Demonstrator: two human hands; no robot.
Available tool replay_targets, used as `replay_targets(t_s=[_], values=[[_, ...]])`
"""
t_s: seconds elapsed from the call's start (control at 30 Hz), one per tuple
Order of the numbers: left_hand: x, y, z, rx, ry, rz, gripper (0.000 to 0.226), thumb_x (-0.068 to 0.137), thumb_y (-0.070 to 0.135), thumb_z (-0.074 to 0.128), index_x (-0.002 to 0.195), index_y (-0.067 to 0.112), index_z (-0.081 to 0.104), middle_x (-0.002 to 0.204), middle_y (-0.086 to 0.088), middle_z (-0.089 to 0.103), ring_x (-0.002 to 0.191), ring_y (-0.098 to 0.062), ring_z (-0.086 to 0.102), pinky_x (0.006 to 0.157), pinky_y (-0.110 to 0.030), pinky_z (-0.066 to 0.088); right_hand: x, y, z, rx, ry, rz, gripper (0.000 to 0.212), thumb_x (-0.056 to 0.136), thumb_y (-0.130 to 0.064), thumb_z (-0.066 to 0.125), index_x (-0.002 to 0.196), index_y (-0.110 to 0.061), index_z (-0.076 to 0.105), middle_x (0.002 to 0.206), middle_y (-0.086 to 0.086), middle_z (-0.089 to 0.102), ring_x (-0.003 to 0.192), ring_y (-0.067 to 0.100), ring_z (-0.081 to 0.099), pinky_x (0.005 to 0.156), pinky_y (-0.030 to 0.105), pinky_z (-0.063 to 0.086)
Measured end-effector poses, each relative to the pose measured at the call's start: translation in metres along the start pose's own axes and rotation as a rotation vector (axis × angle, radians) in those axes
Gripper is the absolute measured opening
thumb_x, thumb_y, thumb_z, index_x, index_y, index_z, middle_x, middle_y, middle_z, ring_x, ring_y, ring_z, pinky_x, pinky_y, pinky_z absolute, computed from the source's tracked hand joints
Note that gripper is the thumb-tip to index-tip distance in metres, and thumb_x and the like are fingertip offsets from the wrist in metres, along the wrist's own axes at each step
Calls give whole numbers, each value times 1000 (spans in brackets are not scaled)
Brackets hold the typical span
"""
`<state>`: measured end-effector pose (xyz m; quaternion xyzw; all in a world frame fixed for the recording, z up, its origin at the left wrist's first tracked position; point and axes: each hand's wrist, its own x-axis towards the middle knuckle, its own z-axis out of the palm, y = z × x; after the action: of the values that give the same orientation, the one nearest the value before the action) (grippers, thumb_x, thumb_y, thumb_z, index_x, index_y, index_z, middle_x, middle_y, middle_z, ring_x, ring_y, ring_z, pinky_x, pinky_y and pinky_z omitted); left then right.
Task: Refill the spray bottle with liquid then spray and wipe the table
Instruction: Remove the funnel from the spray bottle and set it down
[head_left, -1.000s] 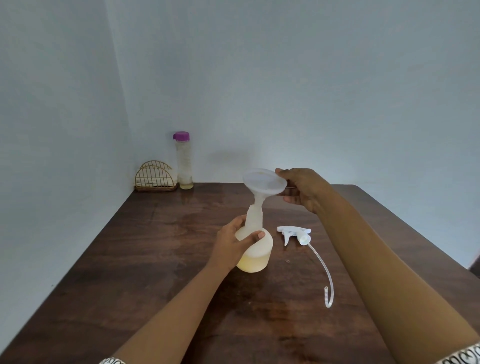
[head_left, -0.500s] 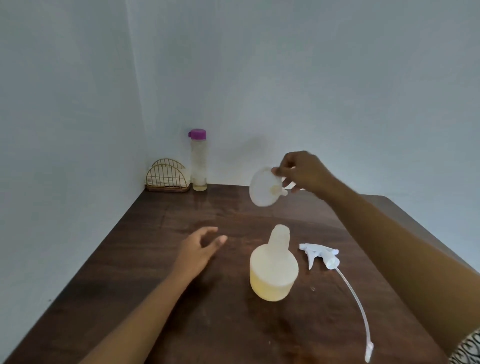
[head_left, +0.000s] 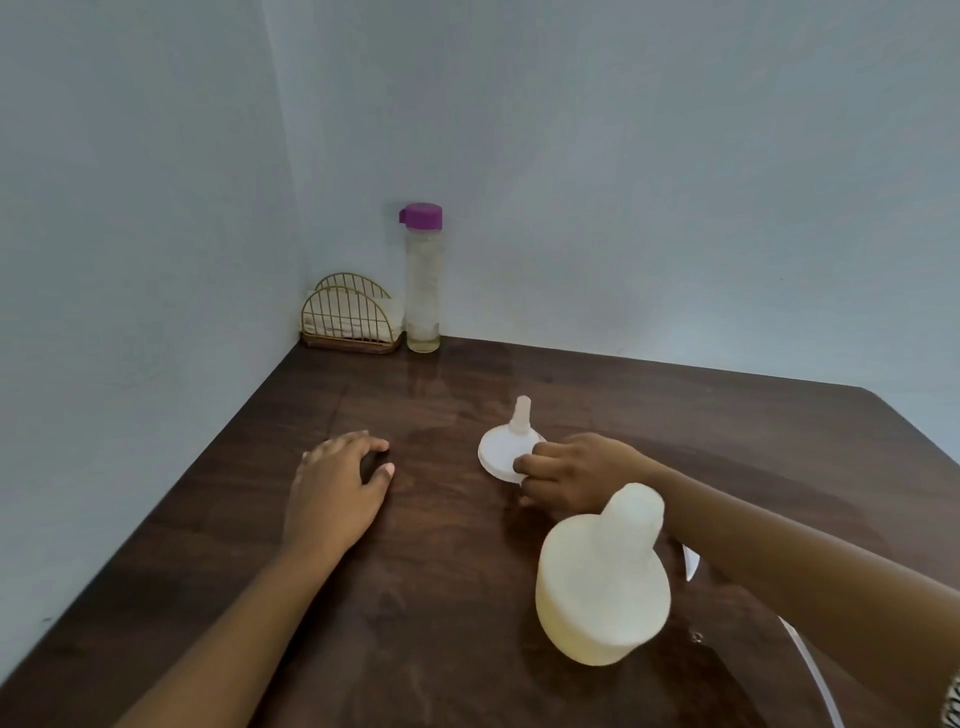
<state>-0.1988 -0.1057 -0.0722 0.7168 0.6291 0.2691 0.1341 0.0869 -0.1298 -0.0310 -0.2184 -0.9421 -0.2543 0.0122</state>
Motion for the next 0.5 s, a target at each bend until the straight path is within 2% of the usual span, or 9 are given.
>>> replay_targets(t_s=[0.03, 0.1, 0.13, 0.17, 0.2, 0.27, 0.33, 0.4, 0.5], values=[[0, 0, 0, 7, -3, -1, 33, 89, 34, 61, 121, 28, 61, 140, 3, 52, 133, -19, 42, 115, -43, 26, -2, -2, 2, 21, 63, 83, 33, 96, -34, 44, 76, -18, 64, 82, -1, 64, 63, 13, 58, 42, 21, 41], [1, 0, 0, 20, -12, -5, 33, 89, 35, 60, 122, 29, 60, 141, 4, 51, 133, -19, 42, 116, -43, 25, 1, 0, -8, 182, 270, 469, 47, 97, -47, 36, 68, -18, 59, 71, -6, 61, 60, 8, 52, 45, 20, 36], [1, 0, 0, 26, -17, -5, 33, 90, 35, 59, 122, 29, 59, 141, 4, 51, 134, -19, 41, 116, -43, 25, 2, 7, -13, 331, 349, 701, 43, 93, -51, 43, 70, -17, 59, 71, -6, 61, 63, 7, 52, 50, 22, 39], [0, 0, 0, 31, -21, -6, 33, 90, 35, 59, 123, 30, 59, 142, 4, 50, 134, -19, 41, 116, -43, 24, -1, 17, -14, 551, 363, 887, 31, 88, -47, 56, 80, -17, 60, 82, -7, 63, 74, 7, 57, 59, 23, 43], [1, 0, -1, 35, -26, -7, 33, 90, 36, 58, 123, 30, 58, 142, 4, 50, 134, -19, 40, 116, -43, 24, -3, 27, -16, 838, 293, 980, 21, 84, -37, 66, 96, -21, 59, 100, -8, 63, 94, 6, 58, 72, 23, 46], [0, 2, -1, 41, -40, -8, 33, 91, 35, 57, 124, 30, 57, 143, 4, 49, 135, -19, 39, 116, -43, 23, -3, 43, -20, 1184, -40, 920, 55, 81, -19, 72, 127, -32, 44, 135, -12, 46, 129, 5, 39, 101, 26, 38], [0, 3, -2, 45, -47, -8, 33, 91, 35, 57, 124, 30, 57, 143, 4, 48, 136, -19, 38, 116, -43, 23, 5, 47, -16, 1288, -294, 794, 71, 81, -13, 73, 136, -38, 37, 146, -15, 36, 135, 5, 30, 110, 29, 26], [0, 4, -2, 46, -48, -7, 33, 91, 35, 56, 124, 30, 57, 143, 4, 48, 136, -19, 38, 116, -44, 23, 16, 47, -9, 1281, -361, 756, 63, 81, -10, 72, 133, -34, 47, 145, -11, 42, 134, 8, 35, 112, 31, 27], [0, 4, -2, 53, -58, -6, 34, 92, 35, 56, 125, 30, 56, 144, 4, 47, 136, -19, 38, 117, -44, 22, 24, 47, -4, 1219, -308, 833, 45, 78, -13, 75, 118, -23, 59, 125, -5, 58, 118, 13, 52, 107, 37, 38]])
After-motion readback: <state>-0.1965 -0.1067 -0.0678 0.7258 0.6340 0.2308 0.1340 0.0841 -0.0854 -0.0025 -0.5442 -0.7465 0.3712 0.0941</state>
